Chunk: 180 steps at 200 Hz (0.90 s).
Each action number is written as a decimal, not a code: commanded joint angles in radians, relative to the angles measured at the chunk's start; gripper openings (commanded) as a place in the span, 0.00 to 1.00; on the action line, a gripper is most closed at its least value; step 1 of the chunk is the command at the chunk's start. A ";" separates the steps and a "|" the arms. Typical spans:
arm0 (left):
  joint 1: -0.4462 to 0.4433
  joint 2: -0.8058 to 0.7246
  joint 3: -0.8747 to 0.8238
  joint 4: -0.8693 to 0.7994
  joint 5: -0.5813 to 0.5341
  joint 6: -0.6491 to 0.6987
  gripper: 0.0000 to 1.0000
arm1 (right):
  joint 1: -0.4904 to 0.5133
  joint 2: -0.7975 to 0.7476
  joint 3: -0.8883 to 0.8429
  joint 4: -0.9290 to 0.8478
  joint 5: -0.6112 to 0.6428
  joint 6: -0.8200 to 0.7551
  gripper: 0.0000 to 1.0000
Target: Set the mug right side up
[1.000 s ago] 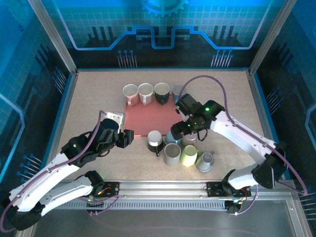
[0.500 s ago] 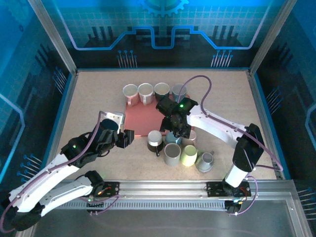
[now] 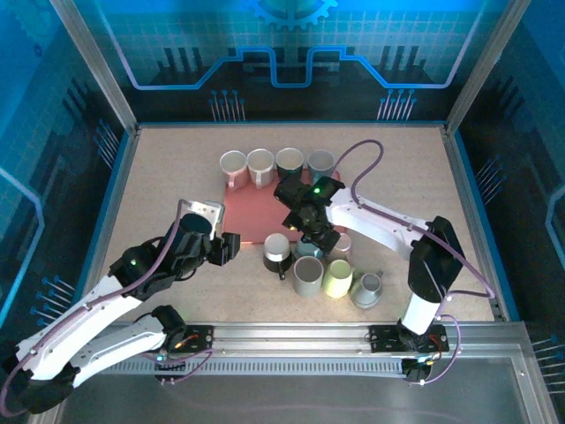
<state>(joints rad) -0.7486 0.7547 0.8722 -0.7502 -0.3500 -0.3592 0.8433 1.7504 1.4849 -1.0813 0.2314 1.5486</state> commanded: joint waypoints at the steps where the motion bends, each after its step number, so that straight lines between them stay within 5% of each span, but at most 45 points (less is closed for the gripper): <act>1: 0.003 -0.018 -0.011 0.022 0.007 0.019 0.62 | 0.010 0.021 -0.002 -0.029 0.022 0.064 0.93; 133: 0.002 -0.019 -0.019 0.020 -0.014 0.024 0.63 | -0.018 0.097 -0.120 0.156 -0.023 -0.030 0.88; 180: 0.003 -0.019 -0.018 0.017 -0.024 0.025 0.63 | -0.027 0.071 -0.135 0.170 -0.002 -0.059 0.72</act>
<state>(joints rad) -0.7486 0.7429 0.8665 -0.7502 -0.3515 -0.3584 0.8299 1.8336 1.3682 -0.9474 0.2008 1.5116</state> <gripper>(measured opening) 0.630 0.783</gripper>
